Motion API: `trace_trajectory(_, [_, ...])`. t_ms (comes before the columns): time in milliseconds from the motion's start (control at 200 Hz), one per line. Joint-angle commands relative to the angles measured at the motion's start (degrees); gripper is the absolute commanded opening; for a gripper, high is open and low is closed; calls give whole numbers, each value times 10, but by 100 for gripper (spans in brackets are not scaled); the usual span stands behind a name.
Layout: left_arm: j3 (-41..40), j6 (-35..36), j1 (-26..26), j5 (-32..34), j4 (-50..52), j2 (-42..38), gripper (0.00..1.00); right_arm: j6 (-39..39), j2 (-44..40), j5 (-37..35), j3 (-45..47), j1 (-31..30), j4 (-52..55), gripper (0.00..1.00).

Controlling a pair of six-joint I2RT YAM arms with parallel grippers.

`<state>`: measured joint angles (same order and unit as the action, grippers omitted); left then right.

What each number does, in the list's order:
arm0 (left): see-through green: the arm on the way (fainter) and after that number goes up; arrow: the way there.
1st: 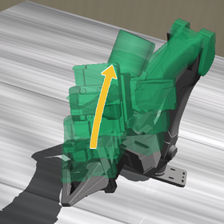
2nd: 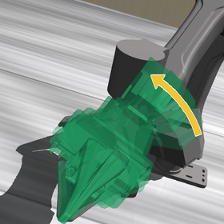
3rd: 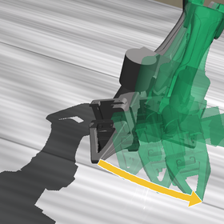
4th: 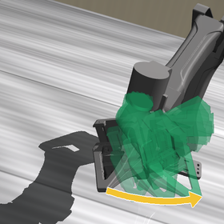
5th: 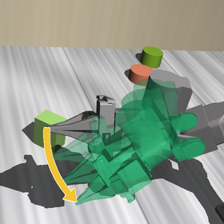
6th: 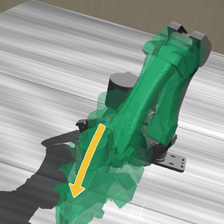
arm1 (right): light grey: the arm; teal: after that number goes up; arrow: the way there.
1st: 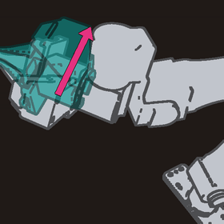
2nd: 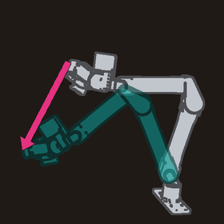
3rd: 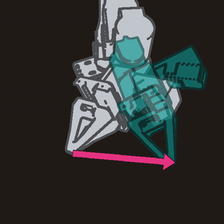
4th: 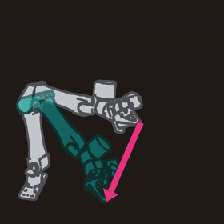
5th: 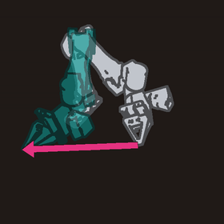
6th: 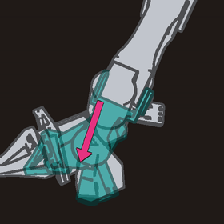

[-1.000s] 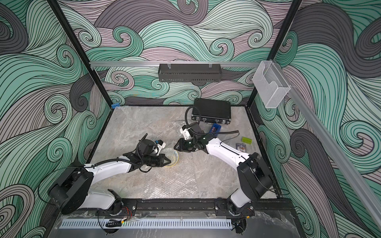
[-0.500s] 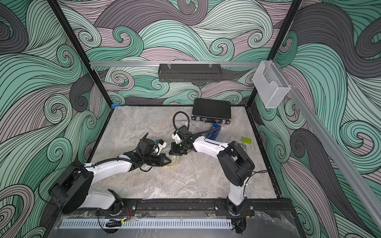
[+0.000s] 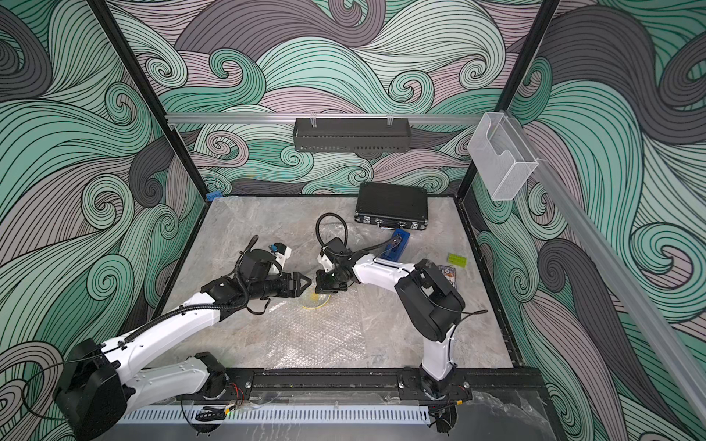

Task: Wrap bowls in bubble wrap
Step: Wrap the bowl in bubble wrap.

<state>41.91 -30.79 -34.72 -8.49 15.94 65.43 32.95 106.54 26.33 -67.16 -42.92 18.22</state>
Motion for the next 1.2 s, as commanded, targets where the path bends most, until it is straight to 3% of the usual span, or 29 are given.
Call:
trace_trajectory(0, [30,23,4,91,75,43,83,-12,4,-10,-10,-4,13,10])
trace_trajectory(235, [77,24,7,87,77,185,88,-12,3,-6,-6,-5,11,10])
trace_trajectory(490, [73,27,6,100,59,242,87,-15,-8,-7,1,-3,11,11])
trace_trajectory(700, [63,22,6,103,43,246,86,-24,-91,-12,1,10,12,40])
trace_trajectory(831, [65,26,6,96,40,244,85,-53,-168,-108,47,40,-5,50])
trace_trajectory(911, [65,27,6,95,40,246,85,-74,-195,-187,83,48,-17,63])
trace_trajectory(976, [66,25,6,94,40,247,85,-82,-198,-200,106,66,-28,70])
trace_trajectory(1196, [67,22,6,89,41,249,85,-141,-170,-156,168,107,-132,74])
